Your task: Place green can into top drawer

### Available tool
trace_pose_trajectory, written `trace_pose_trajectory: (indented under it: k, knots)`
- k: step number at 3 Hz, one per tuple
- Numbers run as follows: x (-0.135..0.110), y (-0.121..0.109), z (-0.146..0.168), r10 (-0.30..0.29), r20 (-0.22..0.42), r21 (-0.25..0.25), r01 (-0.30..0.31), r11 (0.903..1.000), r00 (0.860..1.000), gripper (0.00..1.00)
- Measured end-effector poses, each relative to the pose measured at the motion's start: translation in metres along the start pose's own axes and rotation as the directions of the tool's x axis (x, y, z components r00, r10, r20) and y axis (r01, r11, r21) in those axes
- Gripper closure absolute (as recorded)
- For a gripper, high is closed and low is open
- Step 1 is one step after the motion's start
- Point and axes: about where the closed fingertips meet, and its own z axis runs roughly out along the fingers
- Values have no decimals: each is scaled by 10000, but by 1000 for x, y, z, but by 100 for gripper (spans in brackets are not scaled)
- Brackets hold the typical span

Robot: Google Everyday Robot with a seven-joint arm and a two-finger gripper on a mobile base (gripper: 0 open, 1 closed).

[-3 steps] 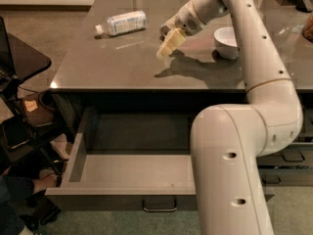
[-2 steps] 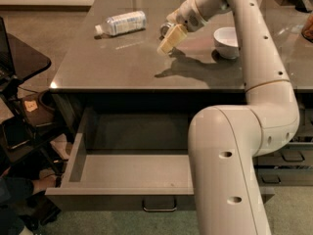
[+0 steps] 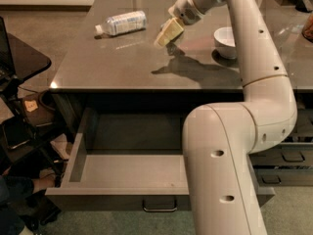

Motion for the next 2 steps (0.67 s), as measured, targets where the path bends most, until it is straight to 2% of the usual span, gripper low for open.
trace_pose_trajectory:
  k: [1, 2]
  knots:
    - [-18, -35, -24, 129, -156, 1713, -100, 9852, 9998, 0]
    - [-19, -39, -22, 140, -132, 1847, -113, 9827, 9998, 0]
